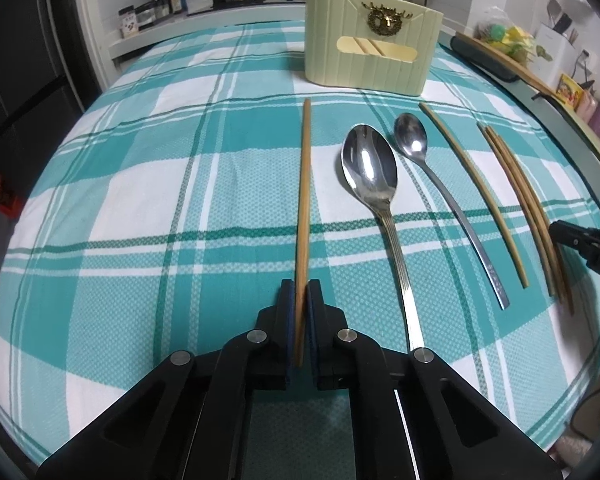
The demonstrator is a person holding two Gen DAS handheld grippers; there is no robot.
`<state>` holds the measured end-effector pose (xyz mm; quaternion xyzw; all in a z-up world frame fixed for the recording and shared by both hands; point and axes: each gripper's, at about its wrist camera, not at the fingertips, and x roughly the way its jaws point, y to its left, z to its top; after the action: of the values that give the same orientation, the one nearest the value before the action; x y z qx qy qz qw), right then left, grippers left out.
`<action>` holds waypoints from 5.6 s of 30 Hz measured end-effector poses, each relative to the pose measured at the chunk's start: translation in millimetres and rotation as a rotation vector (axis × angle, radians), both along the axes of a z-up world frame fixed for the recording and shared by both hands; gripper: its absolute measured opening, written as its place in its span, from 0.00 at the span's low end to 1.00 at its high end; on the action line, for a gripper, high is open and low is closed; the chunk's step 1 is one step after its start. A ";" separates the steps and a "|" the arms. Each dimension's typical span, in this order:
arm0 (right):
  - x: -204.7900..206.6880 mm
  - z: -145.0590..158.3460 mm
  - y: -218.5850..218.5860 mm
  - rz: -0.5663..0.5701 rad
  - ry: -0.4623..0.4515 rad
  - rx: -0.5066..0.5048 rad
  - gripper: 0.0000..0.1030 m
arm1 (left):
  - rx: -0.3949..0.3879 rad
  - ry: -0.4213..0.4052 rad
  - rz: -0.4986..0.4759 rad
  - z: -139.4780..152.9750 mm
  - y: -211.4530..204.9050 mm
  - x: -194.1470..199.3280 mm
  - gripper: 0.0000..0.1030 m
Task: Organize utensils
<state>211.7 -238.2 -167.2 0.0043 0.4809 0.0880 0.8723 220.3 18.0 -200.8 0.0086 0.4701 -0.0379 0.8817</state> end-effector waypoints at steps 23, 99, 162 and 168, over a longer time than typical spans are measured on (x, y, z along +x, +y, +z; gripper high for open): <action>-36.2 5.9 -25.6 0.010 0.089 -0.053 0.20 | -0.072 0.066 -0.069 13.2 12.6 -11.5 0.55; -2.3 200.5 -33.3 0.115 -0.408 0.160 0.06 | -0.215 -0.380 -0.120 204.8 48.8 8.6 0.04; 136.8 254.2 28.4 0.162 -0.502 0.060 0.79 | 0.019 -0.376 -0.100 212.4 26.2 85.8 0.97; 49.8 218.7 20.2 0.177 -0.479 0.015 0.82 | -0.008 -0.333 -0.096 160.8 17.4 8.6 0.97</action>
<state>261.5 -218.0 51.5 -0.0526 0.2582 0.1661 0.9502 228.9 35.4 -40.0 0.0337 0.3167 -0.0798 0.9446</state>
